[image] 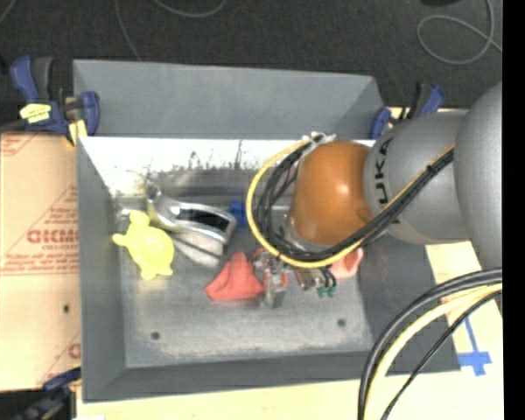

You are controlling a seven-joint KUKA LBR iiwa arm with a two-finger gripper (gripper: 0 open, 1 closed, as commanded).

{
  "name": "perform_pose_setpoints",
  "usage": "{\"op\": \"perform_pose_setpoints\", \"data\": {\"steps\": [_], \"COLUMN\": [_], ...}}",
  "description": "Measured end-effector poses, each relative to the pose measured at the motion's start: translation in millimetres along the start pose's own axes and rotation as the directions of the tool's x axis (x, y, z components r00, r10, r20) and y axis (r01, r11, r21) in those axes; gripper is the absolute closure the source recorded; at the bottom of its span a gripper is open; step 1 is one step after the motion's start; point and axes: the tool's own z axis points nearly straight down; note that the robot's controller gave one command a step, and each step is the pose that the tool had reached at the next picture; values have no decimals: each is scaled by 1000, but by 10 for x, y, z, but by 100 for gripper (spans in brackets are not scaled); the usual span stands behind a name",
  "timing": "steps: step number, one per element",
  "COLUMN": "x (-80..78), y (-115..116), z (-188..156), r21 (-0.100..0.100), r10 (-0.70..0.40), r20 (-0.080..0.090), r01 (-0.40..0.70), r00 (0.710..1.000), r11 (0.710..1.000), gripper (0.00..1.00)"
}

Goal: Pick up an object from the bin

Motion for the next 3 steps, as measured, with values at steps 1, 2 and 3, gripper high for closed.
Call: {"op": "perform_pose_setpoints", "data": {"steps": [1, 2, 3], "x": [-143, -143, -175], "y": [-83, -82, -137], "z": [-912, -912, -2227], "r21": [1, 1, 2], "r10": [26, 27, 14], "r20": [3, 4, 8], "r01": [-26, -27, -14], "r00": [1000, 1000, 1000], "r11": [1000, 1000, 1000], "gripper": [100, 100, 100]}}
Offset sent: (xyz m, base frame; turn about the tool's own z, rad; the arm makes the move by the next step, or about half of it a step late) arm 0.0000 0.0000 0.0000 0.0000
